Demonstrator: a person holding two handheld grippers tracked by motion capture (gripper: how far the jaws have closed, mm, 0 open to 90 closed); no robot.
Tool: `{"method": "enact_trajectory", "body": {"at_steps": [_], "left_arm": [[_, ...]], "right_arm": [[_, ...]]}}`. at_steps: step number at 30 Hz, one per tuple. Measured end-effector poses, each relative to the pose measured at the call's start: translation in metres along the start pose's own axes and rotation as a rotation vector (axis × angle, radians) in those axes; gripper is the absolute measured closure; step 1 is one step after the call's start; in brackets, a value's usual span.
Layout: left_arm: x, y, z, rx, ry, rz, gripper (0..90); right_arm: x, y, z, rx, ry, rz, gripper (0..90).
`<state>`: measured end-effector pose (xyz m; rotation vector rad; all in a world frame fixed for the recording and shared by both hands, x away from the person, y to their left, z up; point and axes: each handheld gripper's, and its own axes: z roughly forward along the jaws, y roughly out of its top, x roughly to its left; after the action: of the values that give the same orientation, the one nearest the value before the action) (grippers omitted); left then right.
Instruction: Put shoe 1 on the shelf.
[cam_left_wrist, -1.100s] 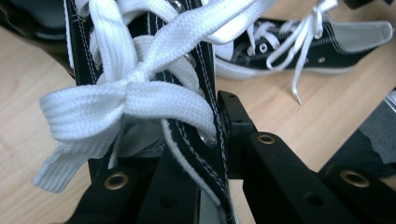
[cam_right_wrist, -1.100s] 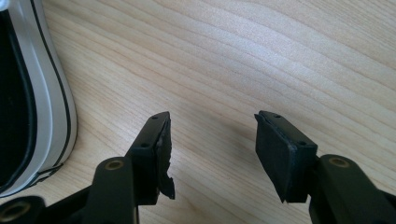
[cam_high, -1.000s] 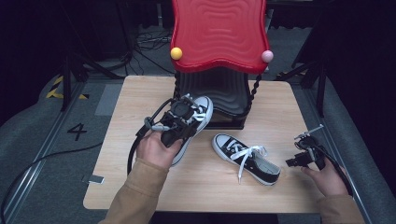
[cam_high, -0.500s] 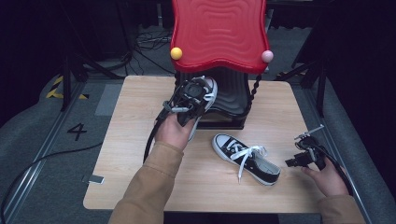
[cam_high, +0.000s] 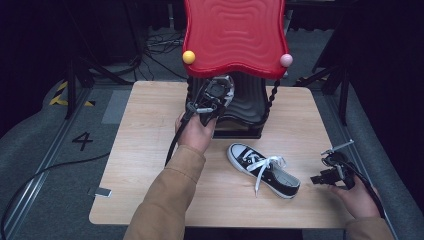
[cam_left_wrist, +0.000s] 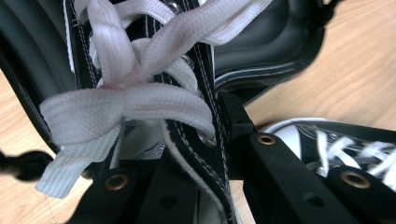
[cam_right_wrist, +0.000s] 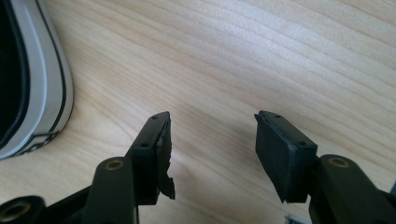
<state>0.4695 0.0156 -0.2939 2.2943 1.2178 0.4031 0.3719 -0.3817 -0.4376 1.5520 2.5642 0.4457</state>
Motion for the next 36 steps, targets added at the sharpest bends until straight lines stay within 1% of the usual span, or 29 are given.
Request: {"method": "enact_trajectory", "body": {"at_steps": [3,4,8,9,12,13,14,15,16,17,19,20,22,24,27,28,29,32,33,36], "left_arm": [[0.003,0.001,0.005,-0.013,0.018,-0.017,86.3],[0.004,0.002,0.007,-0.019,0.030,-0.031,86.2],[0.004,0.004,0.014,-0.025,0.083,-0.047,86.2],[0.006,0.005,0.017,-0.025,0.078,-0.062,86.2],[0.008,0.007,0.022,-0.025,0.055,-0.058,86.2],[0.006,0.007,0.022,-0.030,0.064,-0.079,86.1],[0.004,0.009,0.023,-0.025,0.067,-0.080,86.1],[0.004,0.009,0.023,-0.025,0.067,-0.080,86.1],[0.002,0.012,0.026,-0.025,0.064,-0.071,86.0],[0.001,0.013,0.027,-0.020,0.063,-0.075,86.0],[-0.001,0.017,0.032,-0.017,0.059,-0.066,86.0],[-0.003,0.018,0.035,-0.009,0.063,-0.061,86.0],[-0.006,0.020,0.040,-0.010,0.067,-0.046,85.9],[-0.008,0.023,0.044,-0.012,0.071,-0.042,85.8],[-0.007,0.027,0.047,-0.019,0.071,-0.039,85.5],[-0.006,0.028,0.048,-0.027,0.073,-0.048,85.4],[-0.004,0.031,0.051,-0.020,0.076,-0.044,85.3],[-0.004,0.033,0.052,-0.013,0.084,-0.035,85.1],[-0.006,0.034,0.052,-0.003,0.087,-0.034,84.4],[-0.007,0.032,0.050,-0.002,0.087,-0.040,80.5]], "right_arm": [[0.001,-0.003,-0.002,-0.003,-0.003,0.006,46.2],[0.001,-0.004,-0.002,-0.004,-0.002,0.006,46.2],[0.000,-0.008,-0.001,0.006,-0.002,0.003,46.0],[0.000,-0.009,0.000,0.010,0.000,0.008,45.9],[0.000,-0.009,0.000,0.011,0.001,0.008,45.9],[0.000,-0.008,0.000,0.010,0.002,0.007,45.8],[0.001,-0.008,0.000,0.011,0.003,0.008,45.8],[0.001,-0.008,0.000,0.011,0.003,0.008,45.8],[0.002,-0.007,0.002,0.018,0.005,0.000,45.7],[0.003,-0.007,0.003,0.019,0.007,-0.001,45.7],[0.004,-0.006,0.004,0.020,0.009,-0.009,45.7],[0.004,-0.006,0.004,0.020,0.009,-0.010,45.7],[0.003,-0.006,0.004,0.018,0.011,-0.011,46.1],[0.002,-0.007,0.004,0.019,0.013,-0.002,46.3],[0.000,-0.007,0.005,0.019,0.014,0.003,46.3],[-0.001,-0.008,0.005,0.027,0.017,0.002,46.3],[-0.002,-0.008,0.006,0.026,0.017,0.003,46.2],[-0.002,-0.008,0.007,0.028,0.019,0.004,46.0],[-0.001,-0.008,0.008,0.033,0.020,0.001,45.7],[0.000,-0.007,0.007,0.030,0.017,-0.005,45.6]]}}
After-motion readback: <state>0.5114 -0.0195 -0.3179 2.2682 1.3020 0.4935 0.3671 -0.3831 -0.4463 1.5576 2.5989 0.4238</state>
